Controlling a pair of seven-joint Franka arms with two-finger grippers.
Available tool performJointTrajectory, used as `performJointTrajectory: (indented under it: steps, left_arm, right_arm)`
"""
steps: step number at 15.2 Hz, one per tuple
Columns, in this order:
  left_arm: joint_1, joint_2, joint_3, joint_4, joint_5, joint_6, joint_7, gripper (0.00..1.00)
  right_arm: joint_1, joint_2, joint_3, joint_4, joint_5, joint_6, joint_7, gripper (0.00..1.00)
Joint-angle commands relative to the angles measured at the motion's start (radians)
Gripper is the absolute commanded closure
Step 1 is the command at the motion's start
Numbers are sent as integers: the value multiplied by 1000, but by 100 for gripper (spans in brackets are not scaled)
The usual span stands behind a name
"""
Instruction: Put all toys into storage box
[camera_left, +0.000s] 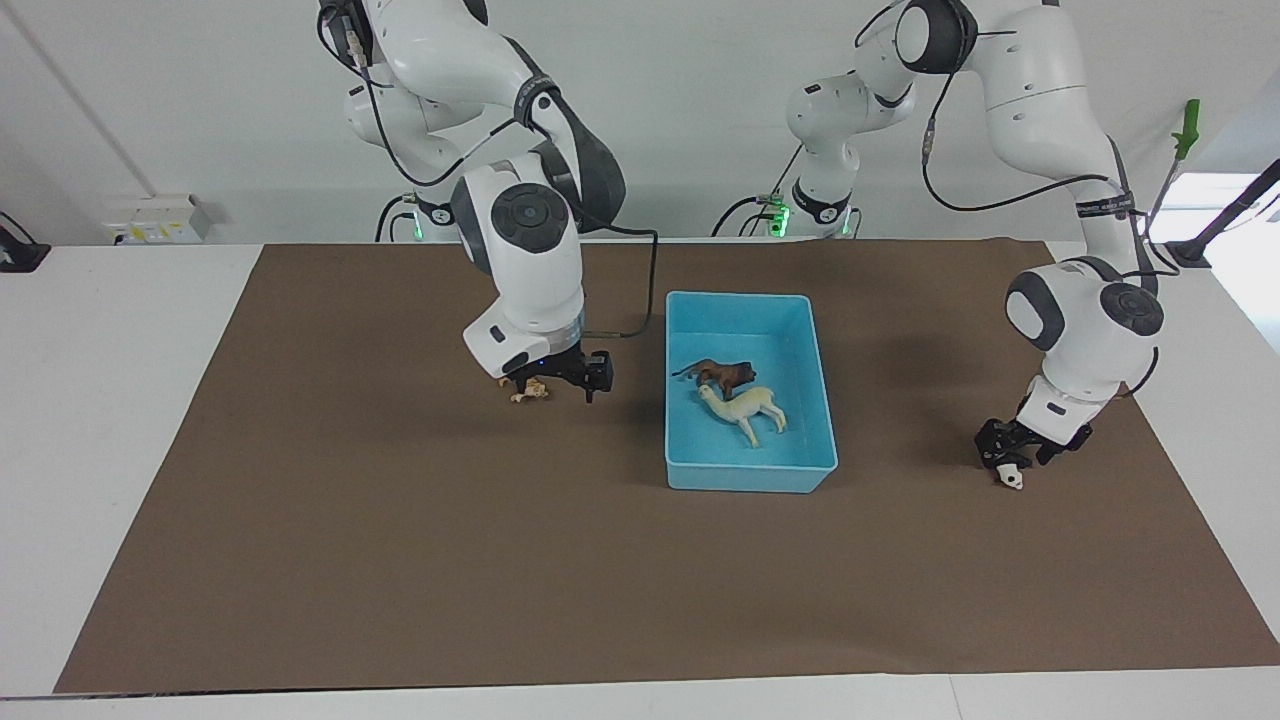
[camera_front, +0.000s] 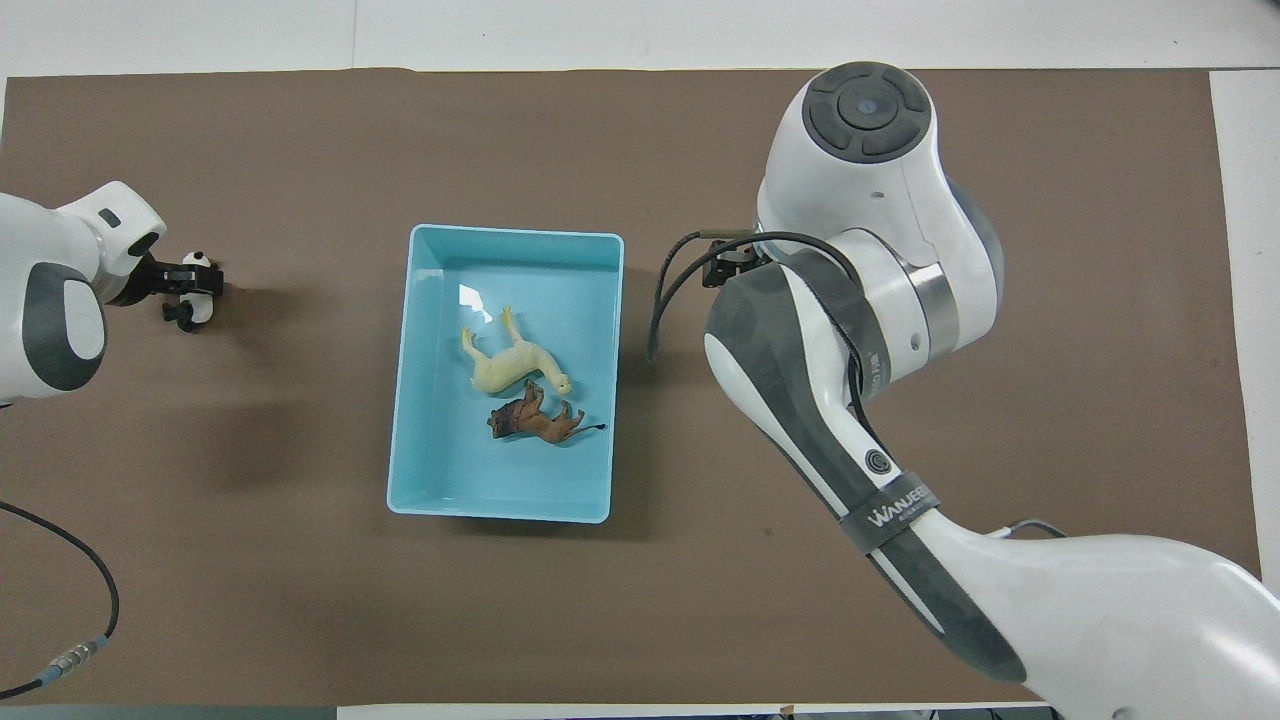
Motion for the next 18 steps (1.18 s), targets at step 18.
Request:
performJointTrajectory:
  steps: [18]
  left_arm:
    - [-421, -152, -22, 265, -142, -529, -933, 98]
  right_arm:
    - [-32, -280, 11, -725, -17, 520, -629, 0]
